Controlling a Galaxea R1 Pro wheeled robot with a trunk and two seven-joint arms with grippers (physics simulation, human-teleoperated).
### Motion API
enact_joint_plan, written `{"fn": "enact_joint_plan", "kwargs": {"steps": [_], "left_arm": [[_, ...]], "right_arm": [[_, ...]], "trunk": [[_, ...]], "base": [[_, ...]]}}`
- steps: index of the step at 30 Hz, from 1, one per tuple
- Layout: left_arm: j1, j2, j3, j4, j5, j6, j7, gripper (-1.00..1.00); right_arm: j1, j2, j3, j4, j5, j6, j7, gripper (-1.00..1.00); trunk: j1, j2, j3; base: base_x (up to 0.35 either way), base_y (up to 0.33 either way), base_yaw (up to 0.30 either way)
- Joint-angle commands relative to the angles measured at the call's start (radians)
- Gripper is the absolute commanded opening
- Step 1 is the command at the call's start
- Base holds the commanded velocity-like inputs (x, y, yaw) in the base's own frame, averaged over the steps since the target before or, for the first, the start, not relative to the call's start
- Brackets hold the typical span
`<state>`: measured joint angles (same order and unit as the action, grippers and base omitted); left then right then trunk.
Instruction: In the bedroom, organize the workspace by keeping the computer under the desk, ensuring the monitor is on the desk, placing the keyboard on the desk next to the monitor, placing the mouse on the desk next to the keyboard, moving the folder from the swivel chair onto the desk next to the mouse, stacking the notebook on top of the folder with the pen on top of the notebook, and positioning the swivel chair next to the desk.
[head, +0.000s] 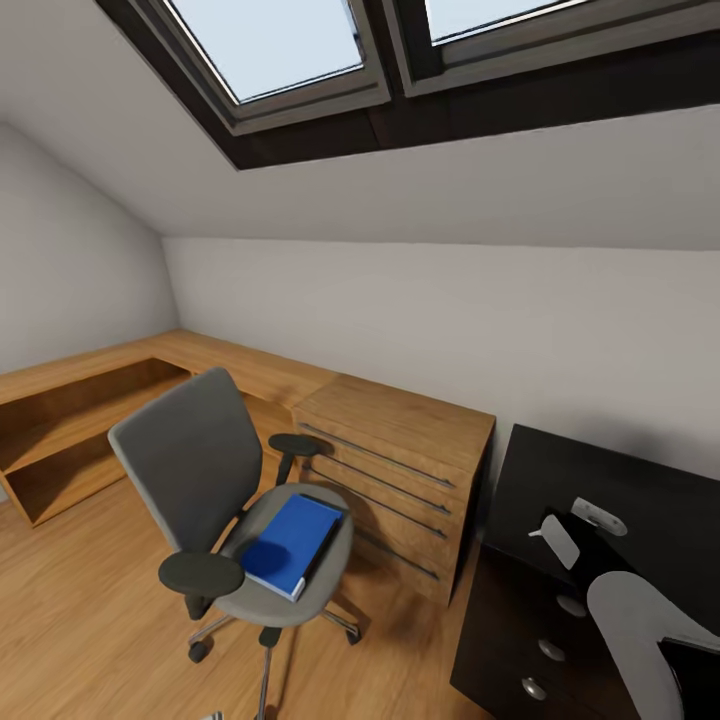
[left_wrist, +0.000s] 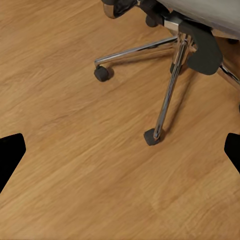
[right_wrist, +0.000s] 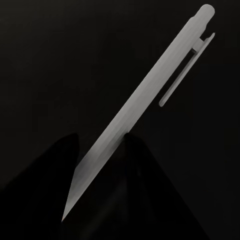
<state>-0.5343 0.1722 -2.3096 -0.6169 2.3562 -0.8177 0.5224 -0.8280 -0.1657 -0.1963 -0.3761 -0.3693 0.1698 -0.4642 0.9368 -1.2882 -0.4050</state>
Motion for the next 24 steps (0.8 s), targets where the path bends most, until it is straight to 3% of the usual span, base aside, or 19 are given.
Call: {"fn": "enact_joint_plan", "kwargs": {"steps": [1,10,24], "left_arm": [[-0.002,0.000,-0.005,-0.003,0.000,-0.004,0.005,1.00],[-0.002,0.000,-0.005,-0.003,0.000,-0.004,0.005,1.00],[-0.002,0.001,-0.005,-0.003,0.000,-0.006,0.005,1.00]], "right_arm": [[0.000,0.000,0.000,-0.002,-0.005,0.005,-0.004,-1.00],[0.000,0.000,0.001,-0.001,-0.005,0.006,-0.004,-1.00],[0.000,-0.001,0.002,-0.001,-0.005,0.012,-0.005,-1.00]], "trunk": [[0.004,-0.008,-0.004],[0.039,-0.071,-0.033],[0.039,-0.071,-0.033]], "base": [[0.000,0.000,0.000],[0.000,0.000,0.000],[0.000,0.000,0.000]]}}
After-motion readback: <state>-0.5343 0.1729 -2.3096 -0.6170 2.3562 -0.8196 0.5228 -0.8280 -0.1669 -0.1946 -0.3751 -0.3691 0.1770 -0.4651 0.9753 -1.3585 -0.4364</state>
